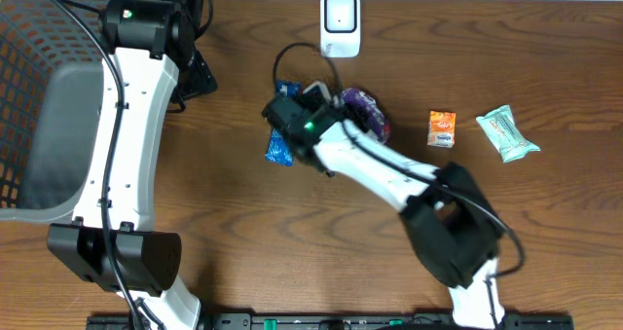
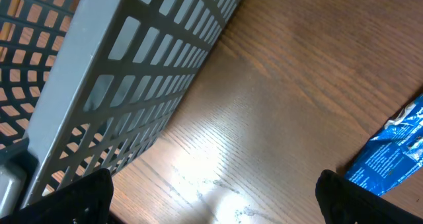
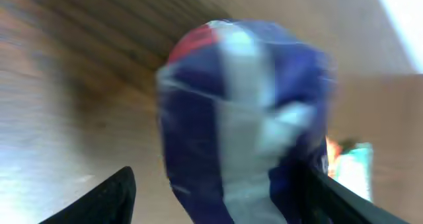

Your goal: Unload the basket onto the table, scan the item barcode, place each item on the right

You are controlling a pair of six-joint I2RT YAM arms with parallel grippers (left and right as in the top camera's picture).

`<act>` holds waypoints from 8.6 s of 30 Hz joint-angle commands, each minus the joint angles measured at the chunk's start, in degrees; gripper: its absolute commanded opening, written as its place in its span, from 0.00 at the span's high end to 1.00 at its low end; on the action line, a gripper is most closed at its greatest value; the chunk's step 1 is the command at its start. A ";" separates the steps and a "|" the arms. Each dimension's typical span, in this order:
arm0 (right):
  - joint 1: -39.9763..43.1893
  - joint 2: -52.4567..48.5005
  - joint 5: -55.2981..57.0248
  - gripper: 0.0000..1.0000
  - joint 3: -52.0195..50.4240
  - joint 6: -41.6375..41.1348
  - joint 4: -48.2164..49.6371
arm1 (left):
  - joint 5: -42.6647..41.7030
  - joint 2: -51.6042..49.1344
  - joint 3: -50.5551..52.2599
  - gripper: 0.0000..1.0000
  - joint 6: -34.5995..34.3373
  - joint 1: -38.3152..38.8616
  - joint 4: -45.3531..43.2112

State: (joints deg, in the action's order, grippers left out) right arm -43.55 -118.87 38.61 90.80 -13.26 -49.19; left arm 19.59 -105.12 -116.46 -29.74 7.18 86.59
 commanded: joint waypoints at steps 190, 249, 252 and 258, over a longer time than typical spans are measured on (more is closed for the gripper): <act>59.21 7.61 -51.98 0.01 2.08 13.22 -19.04 | 0.20 -0.11 0.44 0.02 0.35 -0.15 0.15; 58.88 -10.08 -38.14 0.99 2.05 20.13 -6.97 | 0.20 -0.11 0.44 0.02 0.35 -0.15 0.15; 58.90 -9.57 -43.23 0.99 2.67 18.51 -8.44 | 0.20 -0.11 0.42 0.02 0.35 -0.15 0.15; 58.99 -8.09 -62.97 0.99 8.44 18.01 -18.03 | 0.20 -0.11 0.42 0.02 0.35 -0.15 0.15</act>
State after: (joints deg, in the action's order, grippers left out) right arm 15.81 -126.06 -6.90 95.85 5.78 -63.75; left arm 19.59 -105.12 -116.46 -29.74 7.18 86.59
